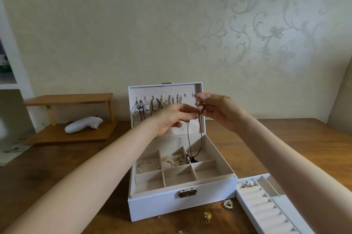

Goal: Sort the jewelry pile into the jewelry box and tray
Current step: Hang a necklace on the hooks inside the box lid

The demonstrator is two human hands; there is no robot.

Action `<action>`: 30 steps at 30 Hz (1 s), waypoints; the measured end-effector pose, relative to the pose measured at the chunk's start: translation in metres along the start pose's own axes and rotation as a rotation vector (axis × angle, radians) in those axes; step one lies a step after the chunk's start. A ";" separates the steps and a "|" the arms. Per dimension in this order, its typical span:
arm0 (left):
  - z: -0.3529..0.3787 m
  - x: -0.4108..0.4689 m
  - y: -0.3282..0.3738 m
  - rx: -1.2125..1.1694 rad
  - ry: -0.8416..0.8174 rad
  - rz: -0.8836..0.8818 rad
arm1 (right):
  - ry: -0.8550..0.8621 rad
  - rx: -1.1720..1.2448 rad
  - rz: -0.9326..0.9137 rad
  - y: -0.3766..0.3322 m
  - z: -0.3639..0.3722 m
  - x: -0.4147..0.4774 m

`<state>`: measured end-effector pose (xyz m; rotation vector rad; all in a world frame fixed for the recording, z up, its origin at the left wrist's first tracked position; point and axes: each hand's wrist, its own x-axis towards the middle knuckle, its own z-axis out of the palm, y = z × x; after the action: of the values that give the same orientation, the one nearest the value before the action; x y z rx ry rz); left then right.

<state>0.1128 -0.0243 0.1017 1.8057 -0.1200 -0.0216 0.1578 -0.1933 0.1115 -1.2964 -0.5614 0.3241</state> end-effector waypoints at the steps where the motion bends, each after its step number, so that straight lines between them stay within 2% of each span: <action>1: 0.002 0.000 0.000 0.076 0.039 0.009 | -0.026 -0.020 -0.002 -0.001 0.002 0.000; 4: 0.008 0.002 0.001 0.198 0.155 -0.042 | -0.053 -0.140 -0.030 -0.005 0.007 0.001; 7: 0.011 0.003 0.001 0.317 0.182 -0.023 | -0.069 -0.251 -0.030 -0.006 0.008 0.003; 9: 0.009 0.000 0.002 0.243 0.108 0.002 | -0.102 -0.299 -0.001 -0.007 0.008 0.004; 12: 0.006 -0.003 0.002 0.111 -0.097 0.001 | -0.086 -0.312 0.031 -0.011 0.006 0.007; 17: -0.003 0.002 -0.004 -0.215 0.033 0.102 | -0.032 -0.202 0.032 -0.016 0.000 0.006; 19: -0.007 0.000 -0.002 -0.238 -0.051 0.044 | -0.038 -0.135 0.010 -0.017 0.002 0.005; 21: -0.003 -0.002 -0.003 -0.073 -0.150 -0.082 | -0.046 -0.089 -0.021 -0.017 0.007 0.005; 23: 0.004 0.002 -0.007 -0.024 -0.148 -0.175 | -0.055 -0.037 -0.035 -0.016 0.012 0.005; 25: 0.004 0.010 -0.011 -0.286 -0.056 -0.265 | -0.069 0.008 -0.027 -0.013 0.017 0.003; 28: -0.001 0.012 -0.009 -0.719 -0.085 -0.373 | -0.080 0.091 0.010 -0.007 0.022 -0.001; 30: 0.000 0.010 -0.004 -0.717 -0.066 -0.359 | -0.055 0.121 0.035 -0.003 0.021 -0.002</action>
<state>0.1236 -0.0239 0.0980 1.0896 0.1535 -0.3387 0.1441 -0.1785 0.1170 -1.1843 -0.5575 0.4173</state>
